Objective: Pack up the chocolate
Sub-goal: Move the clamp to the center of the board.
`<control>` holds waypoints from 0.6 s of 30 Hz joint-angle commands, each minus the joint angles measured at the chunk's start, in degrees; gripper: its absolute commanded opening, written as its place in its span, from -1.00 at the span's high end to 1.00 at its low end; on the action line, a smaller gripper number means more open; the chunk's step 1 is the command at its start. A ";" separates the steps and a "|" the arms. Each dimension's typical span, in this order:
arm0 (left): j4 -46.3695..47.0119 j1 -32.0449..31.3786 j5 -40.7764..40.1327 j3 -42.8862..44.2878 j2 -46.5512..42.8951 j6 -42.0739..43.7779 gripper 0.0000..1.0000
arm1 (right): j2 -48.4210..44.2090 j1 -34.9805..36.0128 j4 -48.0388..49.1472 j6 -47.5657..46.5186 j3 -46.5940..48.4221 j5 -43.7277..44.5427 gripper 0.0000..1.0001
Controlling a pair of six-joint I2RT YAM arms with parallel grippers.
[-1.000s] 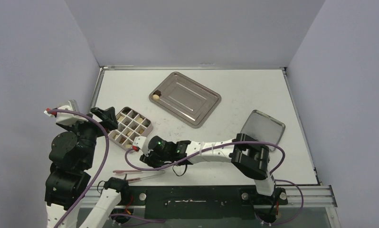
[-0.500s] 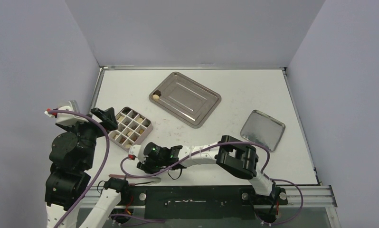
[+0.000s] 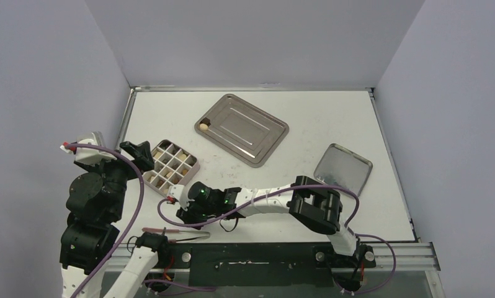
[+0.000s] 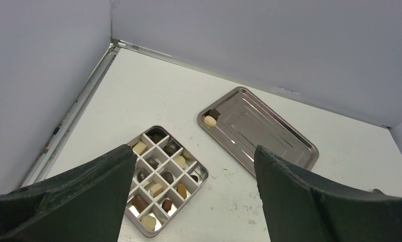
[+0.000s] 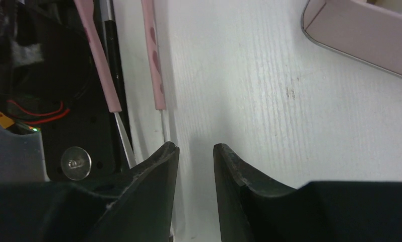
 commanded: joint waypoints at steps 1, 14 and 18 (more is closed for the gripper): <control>1.86 -0.21 -0.43 0.68 -0.41 0.64 -0.69 | -3.46 0.27 3.32 1.74 1.22 -3.43 0.34; 1.89 -0.20 -0.37 0.12 -0.63 0.42 -0.69 | 3.60 1.64 -0.17 1.44 4.44 -5.22 0.31; 2.02 -0.19 -0.43 0.04 -0.53 0.54 -0.69 | 4.75 1.76 -1.81 1.25 5.63 -3.02 0.39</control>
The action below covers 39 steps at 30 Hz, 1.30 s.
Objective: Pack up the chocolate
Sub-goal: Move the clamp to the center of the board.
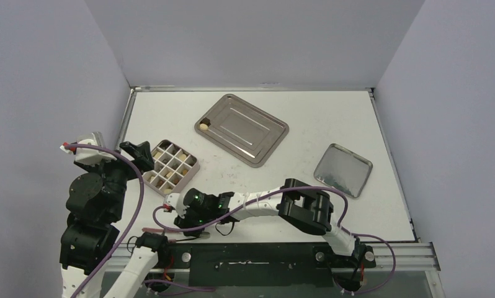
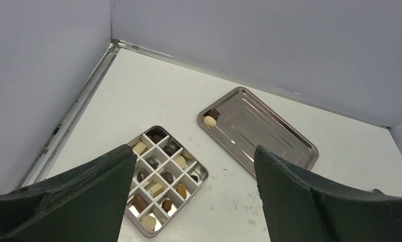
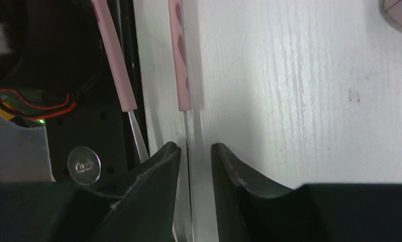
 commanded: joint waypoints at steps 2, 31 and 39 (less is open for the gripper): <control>2.06 -0.27 -0.45 -0.04 -0.45 0.55 -0.69 | 0.71 0.70 -1.70 -0.73 3.19 2.75 0.47; 9.58 -1.13 4.27 -9.12 0.37 -0.06 -0.69 | -20.81 -6.05 -20.04 36.60 -22.87 47.89 0.75; 11.88 -2.10 4.47 -15.74 -1.47 0.65 -0.69 | -30.60 -12.08 -18.63 32.42 -24.10 43.91 -0.16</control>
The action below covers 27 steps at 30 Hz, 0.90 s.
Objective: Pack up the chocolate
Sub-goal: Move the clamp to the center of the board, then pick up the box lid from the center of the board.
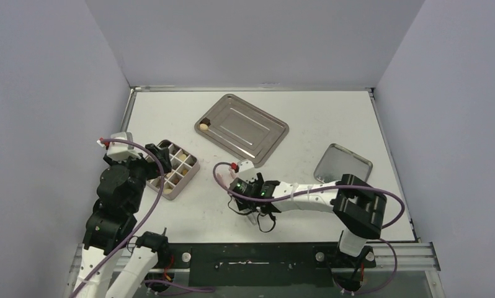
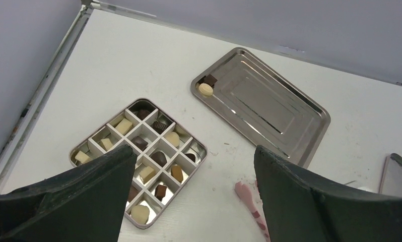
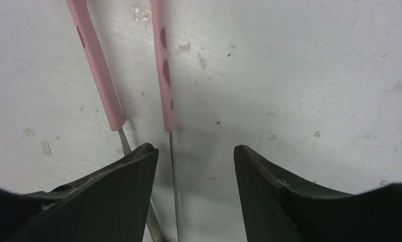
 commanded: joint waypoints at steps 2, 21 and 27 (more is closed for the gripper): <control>5.24 -0.77 1.11 -5.08 -2.01 0.57 -0.69 | -11.00 -9.47 1.13 -1.48 -1.80 -1.97 -0.14; 6.96 -3.61 1.08 -9.02 -4.89 2.22 -0.67 | -10.86 -54.29 9.65 -3.21 -9.97 -8.46 0.24; 7.09 -3.81 1.19 -9.13 -4.83 2.31 -0.67 | -6.37 -56.36 14.93 -4.88 -10.63 -11.96 0.34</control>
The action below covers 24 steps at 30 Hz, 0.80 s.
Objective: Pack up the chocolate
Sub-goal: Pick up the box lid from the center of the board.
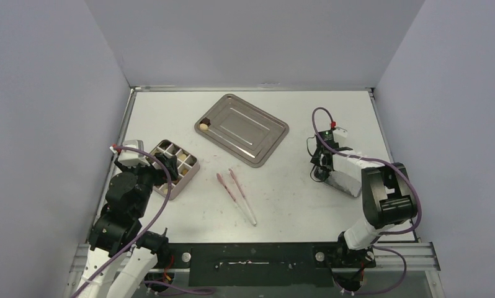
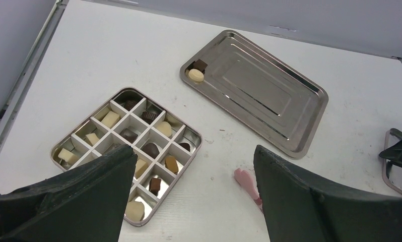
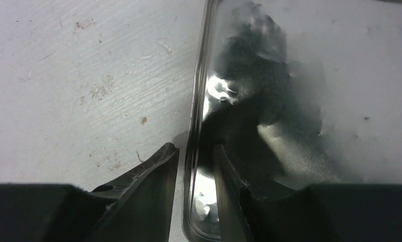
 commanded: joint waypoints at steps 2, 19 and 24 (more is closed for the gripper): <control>3.17 -0.40 -0.05 0.32 -0.19 0.94 -0.67 | 2.86 -0.67 6.11 -1.98 0.07 -3.64 0.45; 12.19 -0.16 12.40 -5.78 -1.92 7.75 -0.56 | -13.28 2.62 -1.64 -9.06 3.31 -10.08 1.00; 19.00 -0.20 22.92 -8.14 -1.97 13.83 -0.53 | -19.48 4.43 -4.11 -11.25 5.53 -18.08 1.00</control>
